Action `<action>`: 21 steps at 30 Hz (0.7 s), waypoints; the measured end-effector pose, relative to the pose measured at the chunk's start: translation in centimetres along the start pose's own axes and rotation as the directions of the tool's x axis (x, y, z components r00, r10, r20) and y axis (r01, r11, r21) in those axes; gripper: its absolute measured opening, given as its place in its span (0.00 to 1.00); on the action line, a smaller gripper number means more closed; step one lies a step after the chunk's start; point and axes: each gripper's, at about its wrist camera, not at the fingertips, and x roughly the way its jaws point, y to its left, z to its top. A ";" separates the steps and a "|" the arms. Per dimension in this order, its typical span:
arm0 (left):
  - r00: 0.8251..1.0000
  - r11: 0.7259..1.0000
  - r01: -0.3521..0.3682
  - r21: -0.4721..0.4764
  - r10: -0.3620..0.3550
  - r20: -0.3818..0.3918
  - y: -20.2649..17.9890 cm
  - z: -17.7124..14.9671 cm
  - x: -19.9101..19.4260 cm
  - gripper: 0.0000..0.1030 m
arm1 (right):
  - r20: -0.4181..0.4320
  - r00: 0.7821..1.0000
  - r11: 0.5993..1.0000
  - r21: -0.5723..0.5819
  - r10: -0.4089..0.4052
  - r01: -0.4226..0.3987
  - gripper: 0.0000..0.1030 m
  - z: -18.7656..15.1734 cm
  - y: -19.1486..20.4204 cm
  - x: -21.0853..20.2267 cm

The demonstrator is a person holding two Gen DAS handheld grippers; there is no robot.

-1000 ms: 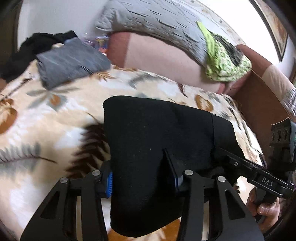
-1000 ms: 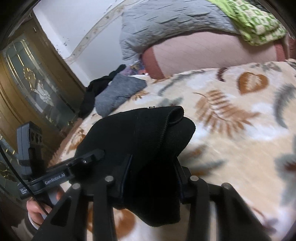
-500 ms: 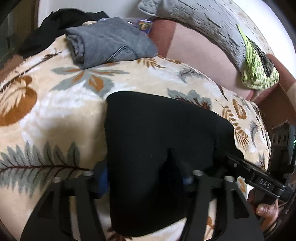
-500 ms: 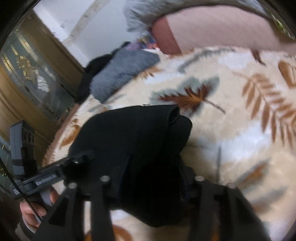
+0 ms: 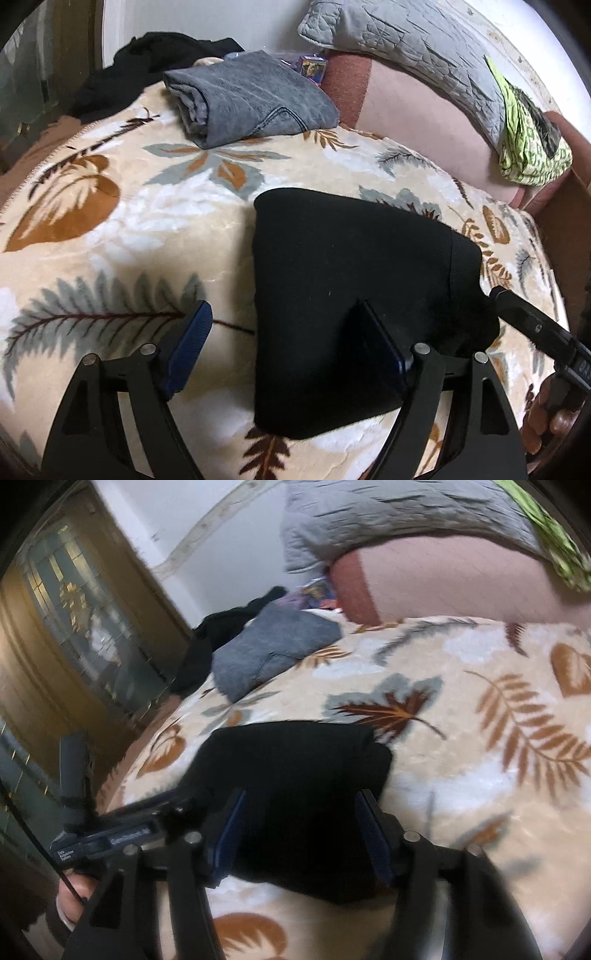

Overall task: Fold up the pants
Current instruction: 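Release the folded pants and pull both grippers back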

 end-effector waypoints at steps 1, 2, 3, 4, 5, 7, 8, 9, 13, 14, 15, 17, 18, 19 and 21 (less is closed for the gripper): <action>1.000 1.000 -0.012 0.005 0.012 0.004 -0.1 -0.2 -0.1 0.80 | -0.011 1.000 1.000 -0.019 -0.003 0.003 0.54 -0.3 0.5 0.5; 1.000 1.000 -0.020 0.010 0.020 0.006 -0.1 -0.3 -0.3 0.80 | -0.022 1.000 1.000 -0.028 -0.014 0.013 0.52 -0.5 0.7 1.0; 1.000 1.000 -0.024 0.014 0.024 0.005 -0.2 -0.5 -0.3 0.80 | -0.034 0.999 0.998 -0.039 -0.042 0.041 0.51 -0.8 0.8 1.4; 1.000 1.000 -0.025 0.018 0.025 0.003 -0.3 -0.7 -0.3 0.80 | -0.044 0.997 0.997 -0.052 -0.067 0.064 0.50 -1.2 0.8 1.7; 1.000 0.999 -0.025 0.022 0.025 0.003 -0.3 -0.9 -0.3 0.80 | -0.051 0.996 0.996 -0.057 -0.074 0.071 0.50 -1.5 0.6 1.9; 1.000 0.999 -0.030 0.028 0.029 0.008 -0.5 -1.4 -0.4 0.80 | -0.054 0.996 0.996 -0.051 -0.072 0.069 0.49 -1.7 0.4 1.7; 1.000 0.999 -0.030 0.030 0.030 0.009 -0.6 -1.5 -0.5 0.80 | -0.059 0.995 0.996 -0.047 -0.075 0.073 0.49 -1.6 0.4 1.6; 0.999 0.999 -0.031 0.032 0.031 0.012 -0.7 -1.6 -0.6 0.80 | -0.059 0.995 0.996 -0.045 -0.080 0.077 0.49 -1.5 0.6 1.4; 0.998 0.997 -0.056 0.047 0.055 0.031 -0.9 -1.9 -1.6 0.80 | -0.012 0.997 0.996 -0.055 -0.076 0.075 0.52 -1.2 1.8 -0.5; 0.997 0.996 -0.068 0.055 0.066 0.040 -1.1 -2.0 -1.9 0.80 | 0.003 0.997 0.996 -0.050 -0.075 0.075 0.52 -1.2 2.1 -1.0; 0.995 0.994 -0.085 0.068 0.081 0.053 -1.2 -2.1 -2.3 0.80 | 0.017 0.997 0.996 -0.047 -0.070 0.071 0.52 -1.2 2.3 -1.5; 0.991 0.990 -0.114 0.087 0.107 0.079 -1.4 -2.3 -3.0 0.80 | 0.039 0.997 0.996 -0.049 -0.072 0.074 0.52 -1.1 2.8 -2.2; 0.990 0.989 -0.119 0.092 0.110 0.090 -1.4 -2.3 -3.4 0.80 | 0.049 0.996 0.995 -0.054 -0.080 0.083 0.52 -1.1 3.1 -2.5; 0.989 0.988 -0.122 0.094 0.112 0.099 -1.4 -2.4 -3.7 0.80 | 0.062 0.994 0.993 -0.065 -0.091 0.095 0.52 -1.1 3.5 -2.9; 0.986 0.988 -0.128 0.090 0.117 0.121 -1.3 -2.5 -4.6 0.80 | 0.084 0.991 0.990 -0.088 -0.104 0.112 0.53 -1.1 4.2 -3.4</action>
